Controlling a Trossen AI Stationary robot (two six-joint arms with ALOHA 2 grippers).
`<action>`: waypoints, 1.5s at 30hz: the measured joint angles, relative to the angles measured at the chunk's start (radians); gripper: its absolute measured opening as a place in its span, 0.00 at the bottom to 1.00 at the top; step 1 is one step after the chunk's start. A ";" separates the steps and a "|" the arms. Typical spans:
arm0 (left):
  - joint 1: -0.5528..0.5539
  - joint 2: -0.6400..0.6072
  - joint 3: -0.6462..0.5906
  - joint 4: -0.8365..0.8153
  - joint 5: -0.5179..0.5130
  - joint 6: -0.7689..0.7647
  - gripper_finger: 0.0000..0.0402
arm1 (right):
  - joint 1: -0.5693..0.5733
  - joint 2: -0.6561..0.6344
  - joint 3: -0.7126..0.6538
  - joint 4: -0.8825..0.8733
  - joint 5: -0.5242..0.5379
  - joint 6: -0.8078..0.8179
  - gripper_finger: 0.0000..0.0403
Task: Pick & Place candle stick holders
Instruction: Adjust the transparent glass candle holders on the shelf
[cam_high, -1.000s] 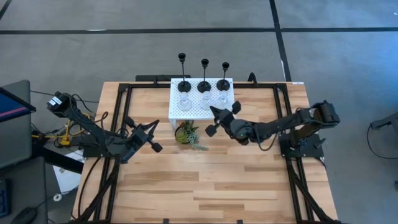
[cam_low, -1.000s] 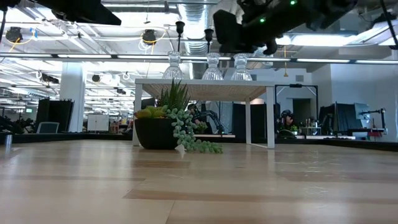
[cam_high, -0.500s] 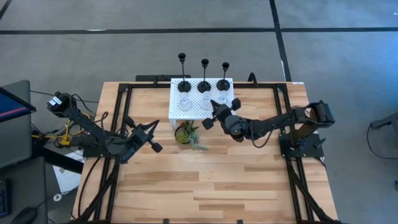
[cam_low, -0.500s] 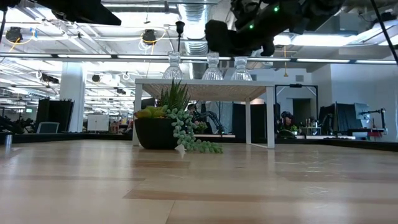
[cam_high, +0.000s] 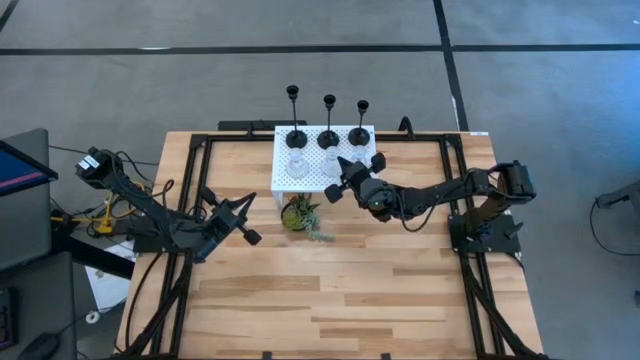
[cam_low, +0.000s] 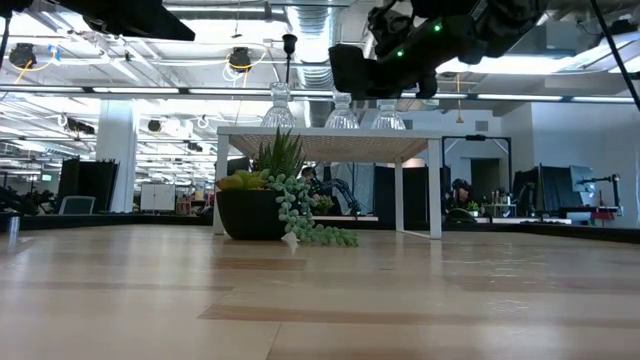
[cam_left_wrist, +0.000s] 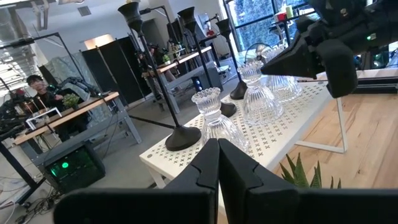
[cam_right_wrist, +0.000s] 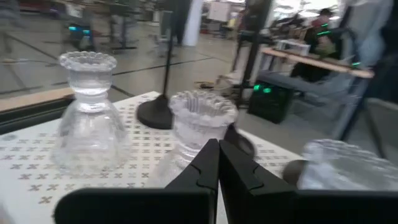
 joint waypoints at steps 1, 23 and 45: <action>0.000 0.000 0.000 0.000 0.000 0.000 0.01 | -0.006 0.000 0.000 0.000 -0.028 0.010 0.00; 0.000 0.000 0.000 0.000 0.000 0.000 0.01 | -0.006 0.000 0.000 0.000 -0.130 0.005 0.00; 0.000 0.000 0.000 -0.003 0.000 0.000 0.01 | 0.074 -0.148 -0.001 -0.295 0.022 0.065 0.00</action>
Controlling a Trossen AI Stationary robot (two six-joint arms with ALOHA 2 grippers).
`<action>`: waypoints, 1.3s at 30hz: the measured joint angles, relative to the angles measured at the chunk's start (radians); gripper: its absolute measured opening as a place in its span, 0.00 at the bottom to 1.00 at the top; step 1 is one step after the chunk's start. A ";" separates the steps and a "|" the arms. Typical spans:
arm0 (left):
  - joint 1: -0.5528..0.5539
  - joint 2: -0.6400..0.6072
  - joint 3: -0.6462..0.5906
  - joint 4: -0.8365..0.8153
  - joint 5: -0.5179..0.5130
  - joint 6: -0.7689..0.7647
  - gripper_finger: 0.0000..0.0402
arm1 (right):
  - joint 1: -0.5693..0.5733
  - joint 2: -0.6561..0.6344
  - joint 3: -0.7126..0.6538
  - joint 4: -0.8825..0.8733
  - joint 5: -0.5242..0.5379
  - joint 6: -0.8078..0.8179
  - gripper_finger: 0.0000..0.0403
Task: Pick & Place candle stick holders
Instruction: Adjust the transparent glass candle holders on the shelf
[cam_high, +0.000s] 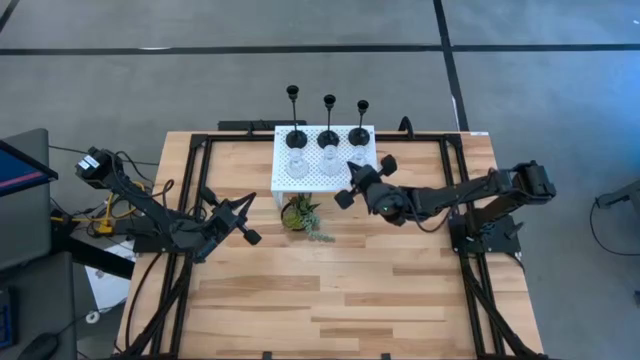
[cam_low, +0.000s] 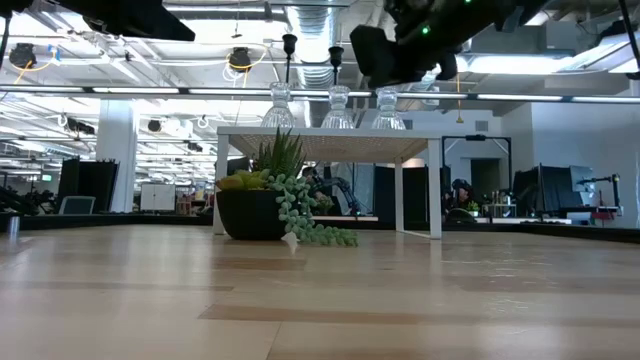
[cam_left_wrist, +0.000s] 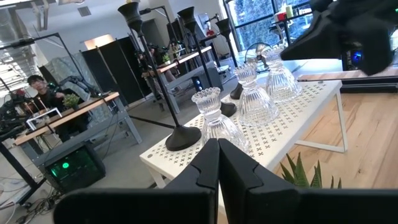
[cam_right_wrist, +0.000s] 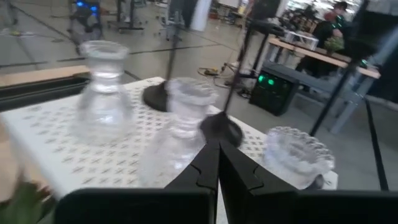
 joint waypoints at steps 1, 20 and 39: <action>0.000 0.000 0.000 0.000 0.000 0.000 0.01 | -0.008 0.000 0.000 -0.003 -0.001 0.010 0.00; 0.000 0.000 0.000 0.000 0.000 0.000 0.01 | -0.025 0.000 0.000 -0.091 0.118 0.112 0.00; 0.000 0.000 0.000 0.000 0.000 0.000 0.01 | -0.014 0.000 0.000 -0.133 0.133 0.159 0.00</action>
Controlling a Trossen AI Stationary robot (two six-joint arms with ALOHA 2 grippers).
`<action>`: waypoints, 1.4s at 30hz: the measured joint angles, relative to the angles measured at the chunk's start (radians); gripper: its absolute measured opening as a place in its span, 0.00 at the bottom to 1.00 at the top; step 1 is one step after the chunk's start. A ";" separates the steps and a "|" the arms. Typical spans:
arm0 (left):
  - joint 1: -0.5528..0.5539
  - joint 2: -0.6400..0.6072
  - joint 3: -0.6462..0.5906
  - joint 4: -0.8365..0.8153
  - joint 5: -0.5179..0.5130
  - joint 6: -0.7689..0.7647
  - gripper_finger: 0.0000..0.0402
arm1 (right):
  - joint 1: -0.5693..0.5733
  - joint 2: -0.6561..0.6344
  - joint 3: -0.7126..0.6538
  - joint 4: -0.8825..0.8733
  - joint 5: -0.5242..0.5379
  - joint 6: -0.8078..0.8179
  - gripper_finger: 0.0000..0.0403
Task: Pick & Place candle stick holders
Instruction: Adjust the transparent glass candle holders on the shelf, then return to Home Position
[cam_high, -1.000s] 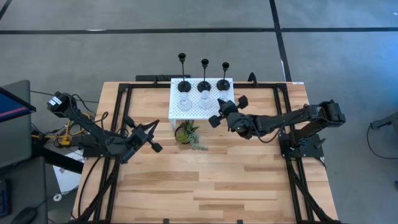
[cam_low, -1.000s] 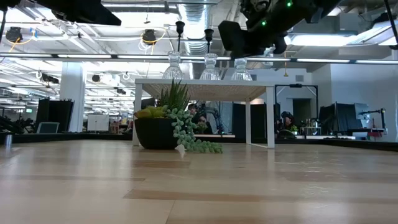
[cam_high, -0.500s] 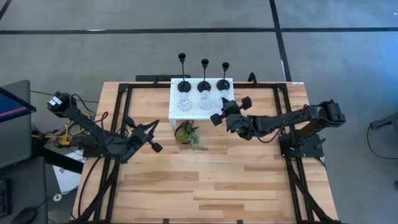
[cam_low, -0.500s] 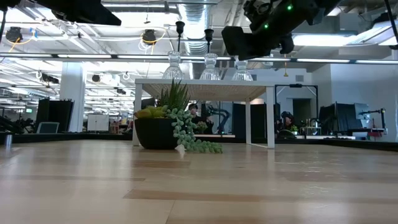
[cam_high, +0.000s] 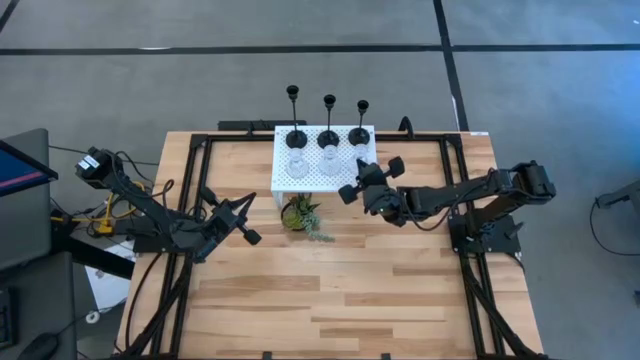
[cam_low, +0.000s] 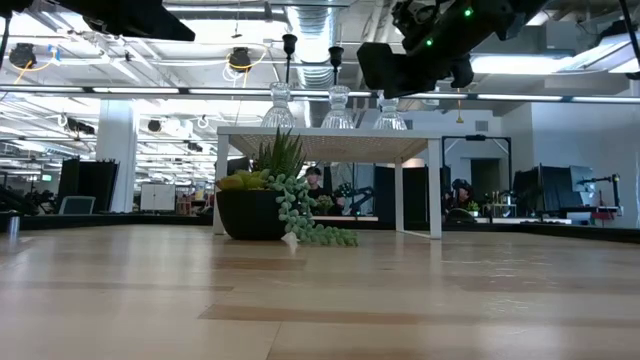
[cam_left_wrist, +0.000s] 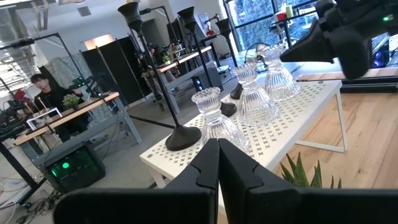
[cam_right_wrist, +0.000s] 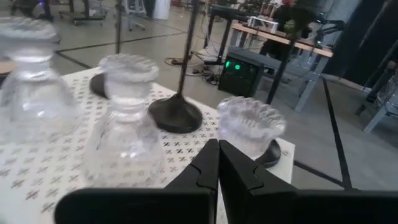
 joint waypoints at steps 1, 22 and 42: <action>0.000 0.000 0.000 0.000 0.000 0.000 0.01 | 0.009 0.000 0.000 -0.003 -0.009 -0.007 0.00; 0.000 0.000 0.000 -0.008 0.018 0.029 0.01 | 0.292 -0.332 -0.001 -0.593 -0.330 0.054 0.00; -0.055 -0.218 -0.139 -0.045 0.522 0.142 0.01 | 0.283 -0.659 -0.268 -0.327 -0.607 -0.191 0.00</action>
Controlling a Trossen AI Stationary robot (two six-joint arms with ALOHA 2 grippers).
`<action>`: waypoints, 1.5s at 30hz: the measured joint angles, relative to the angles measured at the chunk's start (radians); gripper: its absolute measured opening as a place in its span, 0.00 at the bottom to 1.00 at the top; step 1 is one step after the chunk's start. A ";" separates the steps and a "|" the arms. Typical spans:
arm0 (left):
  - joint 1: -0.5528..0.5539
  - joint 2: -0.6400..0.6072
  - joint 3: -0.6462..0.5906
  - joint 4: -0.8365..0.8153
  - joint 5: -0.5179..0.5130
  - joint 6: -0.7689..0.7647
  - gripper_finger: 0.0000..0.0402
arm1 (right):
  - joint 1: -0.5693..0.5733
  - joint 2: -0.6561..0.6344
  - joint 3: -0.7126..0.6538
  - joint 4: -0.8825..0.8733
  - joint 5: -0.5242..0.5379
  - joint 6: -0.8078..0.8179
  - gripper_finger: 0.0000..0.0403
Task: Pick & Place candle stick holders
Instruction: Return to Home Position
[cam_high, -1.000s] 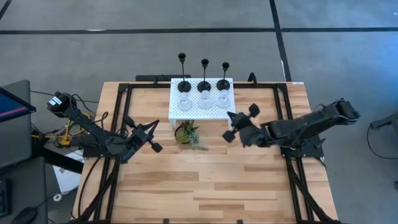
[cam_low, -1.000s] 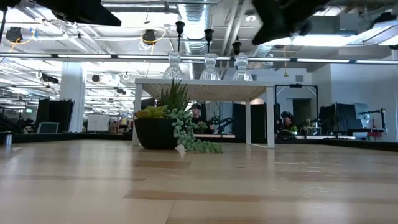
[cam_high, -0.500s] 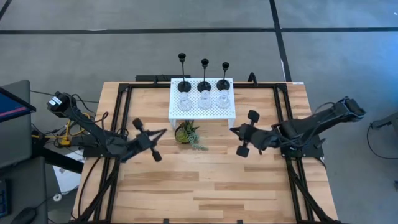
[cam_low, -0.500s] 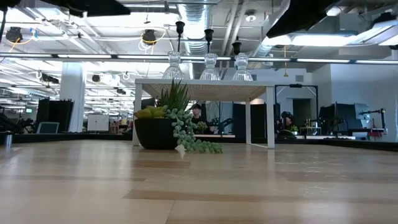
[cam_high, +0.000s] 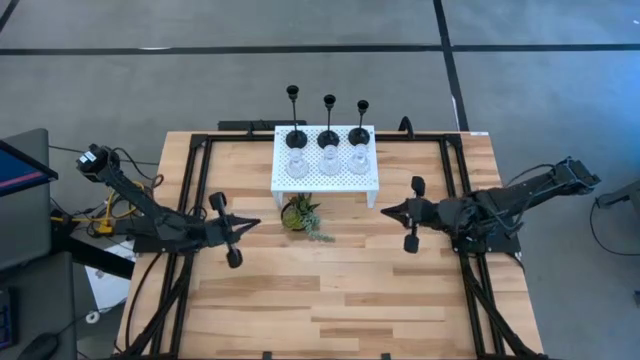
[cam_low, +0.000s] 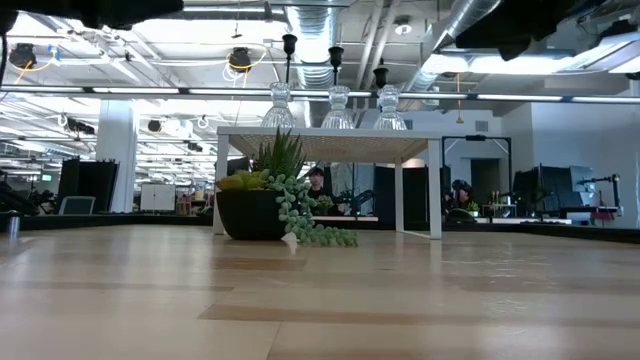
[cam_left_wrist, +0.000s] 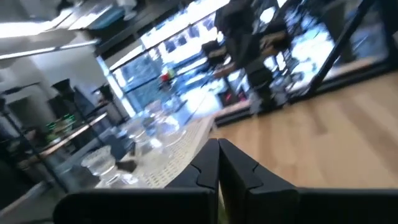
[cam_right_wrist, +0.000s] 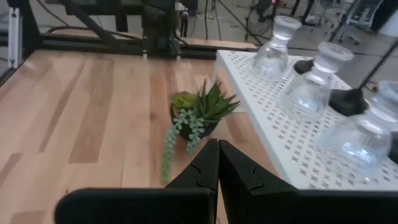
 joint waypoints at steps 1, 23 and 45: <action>-0.002 -0.033 -0.016 0.001 0.025 0.000 0.01 | -0.007 -0.013 -0.005 -0.003 -0.006 0.000 0.00; -0.001 -0.329 -0.114 -0.118 0.196 -0.019 0.01 | -0.179 -0.217 -0.019 -0.060 -0.314 -0.159 0.00; -0.001 -0.329 -0.114 -0.120 0.197 -0.039 0.01 | -0.204 -0.832 -0.282 -0.078 -0.416 -0.048 0.00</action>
